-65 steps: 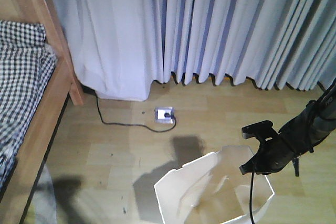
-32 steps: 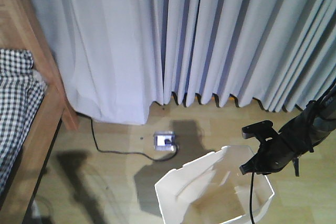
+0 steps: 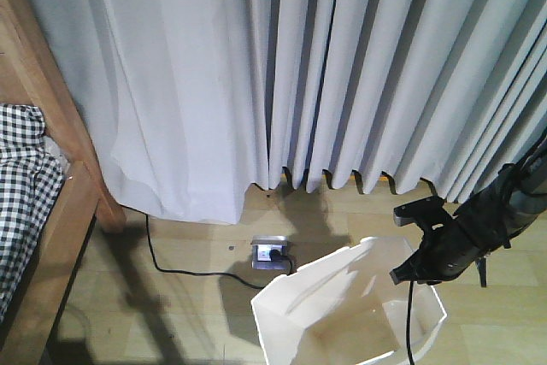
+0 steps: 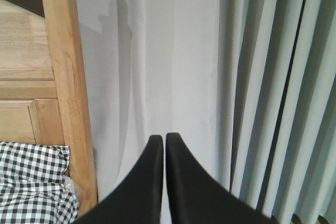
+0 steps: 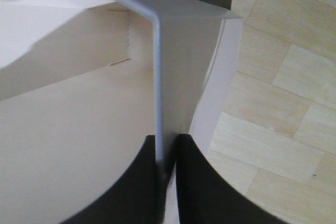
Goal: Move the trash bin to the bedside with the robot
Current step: 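Drive toward the curtains beside the bed, dragging the bin along, then push the bin forward to the floor beside the bed frame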
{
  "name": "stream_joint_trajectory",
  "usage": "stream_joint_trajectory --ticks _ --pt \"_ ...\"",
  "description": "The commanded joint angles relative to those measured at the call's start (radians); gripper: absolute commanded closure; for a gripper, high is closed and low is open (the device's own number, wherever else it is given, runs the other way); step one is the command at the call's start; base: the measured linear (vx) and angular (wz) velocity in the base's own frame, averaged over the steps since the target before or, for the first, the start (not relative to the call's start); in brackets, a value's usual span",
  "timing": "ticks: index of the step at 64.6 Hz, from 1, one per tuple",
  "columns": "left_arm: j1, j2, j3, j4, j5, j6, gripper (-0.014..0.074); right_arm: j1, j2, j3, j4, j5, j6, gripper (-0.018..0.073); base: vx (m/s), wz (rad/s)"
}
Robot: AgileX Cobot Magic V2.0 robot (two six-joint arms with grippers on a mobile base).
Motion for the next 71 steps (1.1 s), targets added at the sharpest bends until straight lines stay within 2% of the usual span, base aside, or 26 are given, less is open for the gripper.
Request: stream_joint_trajectory --ticks 1,60,71 --pt "-0.005 -0.008 0.02 -0.01 -0.077 -0.002 0.0603 -0.003 -0.069 -0.009 0.005 0.044 0.0 0.0562 0.06 0.01" --pt "-0.005 -0.008 0.02 -0.01 -0.077 -0.002 0.0603 -0.003 -0.069 -0.009 0.005 0.044 -0.001 0.0562 0.01 0.0" --pt "-0.005 -0.008 0.02 -0.01 -0.077 -0.002 0.0603 -0.004 -0.069 -0.009 0.037 -0.046 0.021 0.0562 0.0 0.0"
